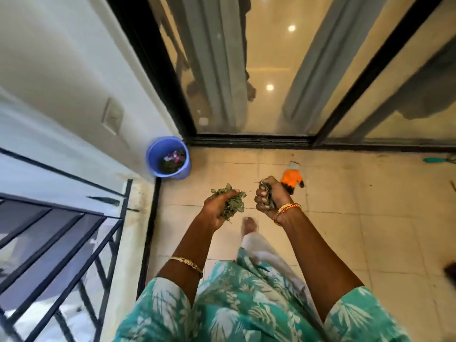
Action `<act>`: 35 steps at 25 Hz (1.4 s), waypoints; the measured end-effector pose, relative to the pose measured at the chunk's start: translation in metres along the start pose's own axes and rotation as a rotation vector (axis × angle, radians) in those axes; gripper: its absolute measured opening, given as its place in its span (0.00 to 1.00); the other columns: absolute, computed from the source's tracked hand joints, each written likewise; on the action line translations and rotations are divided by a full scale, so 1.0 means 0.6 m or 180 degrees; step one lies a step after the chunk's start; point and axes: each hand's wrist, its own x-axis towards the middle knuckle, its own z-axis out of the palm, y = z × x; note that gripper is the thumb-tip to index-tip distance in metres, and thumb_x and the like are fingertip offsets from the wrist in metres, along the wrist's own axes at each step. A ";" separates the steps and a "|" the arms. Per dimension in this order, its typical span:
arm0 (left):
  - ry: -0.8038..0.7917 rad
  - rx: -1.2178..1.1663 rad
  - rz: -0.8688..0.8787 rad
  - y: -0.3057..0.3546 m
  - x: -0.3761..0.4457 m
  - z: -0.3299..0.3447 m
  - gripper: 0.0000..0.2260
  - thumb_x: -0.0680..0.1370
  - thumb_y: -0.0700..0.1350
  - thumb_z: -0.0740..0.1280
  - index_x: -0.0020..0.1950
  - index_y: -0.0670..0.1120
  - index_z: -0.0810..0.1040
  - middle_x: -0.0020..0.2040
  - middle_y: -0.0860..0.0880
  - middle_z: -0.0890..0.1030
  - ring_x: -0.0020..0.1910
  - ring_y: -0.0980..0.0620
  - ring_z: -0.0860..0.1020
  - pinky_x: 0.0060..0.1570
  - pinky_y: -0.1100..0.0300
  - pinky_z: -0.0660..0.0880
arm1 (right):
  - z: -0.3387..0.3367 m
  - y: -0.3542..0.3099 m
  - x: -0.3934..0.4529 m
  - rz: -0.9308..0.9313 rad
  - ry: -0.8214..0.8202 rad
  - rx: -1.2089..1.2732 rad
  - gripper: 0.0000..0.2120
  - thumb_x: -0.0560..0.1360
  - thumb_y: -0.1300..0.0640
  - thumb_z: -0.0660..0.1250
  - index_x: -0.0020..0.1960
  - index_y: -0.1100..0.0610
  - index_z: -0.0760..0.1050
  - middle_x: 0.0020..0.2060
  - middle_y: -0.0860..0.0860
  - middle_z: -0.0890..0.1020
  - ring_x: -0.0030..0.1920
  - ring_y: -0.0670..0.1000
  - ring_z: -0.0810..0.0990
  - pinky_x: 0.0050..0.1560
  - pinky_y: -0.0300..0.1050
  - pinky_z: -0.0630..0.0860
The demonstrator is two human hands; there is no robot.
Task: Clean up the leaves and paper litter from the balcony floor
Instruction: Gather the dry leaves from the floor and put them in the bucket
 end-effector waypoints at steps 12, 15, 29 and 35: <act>0.0970 -0.0723 -0.0042 0.237 0.359 -0.259 0.08 0.71 0.38 0.74 0.48 0.37 0.81 0.32 0.45 0.82 0.25 0.52 0.79 0.24 0.64 0.74 | 0.339 0.012 0.503 0.0432 0.0190 -0.1605 0.15 0.76 0.57 0.58 0.31 0.56 0.70 0.24 0.52 0.73 0.22 0.51 0.69 0.26 0.39 0.66; 0.1185 -0.1010 0.0016 0.255 0.496 -0.326 0.02 0.72 0.38 0.73 0.41 0.41 0.81 0.31 0.45 0.82 0.25 0.52 0.78 0.25 0.63 0.76 | 0.381 0.059 0.661 0.0423 0.0207 -0.1754 0.12 0.75 0.59 0.59 0.34 0.58 0.74 0.24 0.52 0.75 0.21 0.50 0.71 0.25 0.37 0.68; 0.1278 -0.1160 -0.0294 0.286 0.810 -0.532 0.10 0.78 0.50 0.64 0.57 0.48 0.74 0.49 0.45 0.76 0.46 0.45 0.75 0.40 0.53 0.77 | 0.426 0.162 1.014 0.0807 0.0499 -0.1124 0.18 0.79 0.49 0.58 0.66 0.54 0.68 0.63 0.54 0.71 0.65 0.55 0.68 0.61 0.51 0.66; 0.1913 0.1254 -0.0044 0.280 0.778 -0.521 0.14 0.81 0.43 0.59 0.60 0.37 0.77 0.59 0.37 0.78 0.58 0.38 0.76 0.59 0.50 0.73 | 0.424 0.167 0.967 0.0004 0.0939 -0.1956 0.10 0.77 0.56 0.62 0.50 0.60 0.79 0.43 0.55 0.78 0.46 0.54 0.75 0.50 0.51 0.74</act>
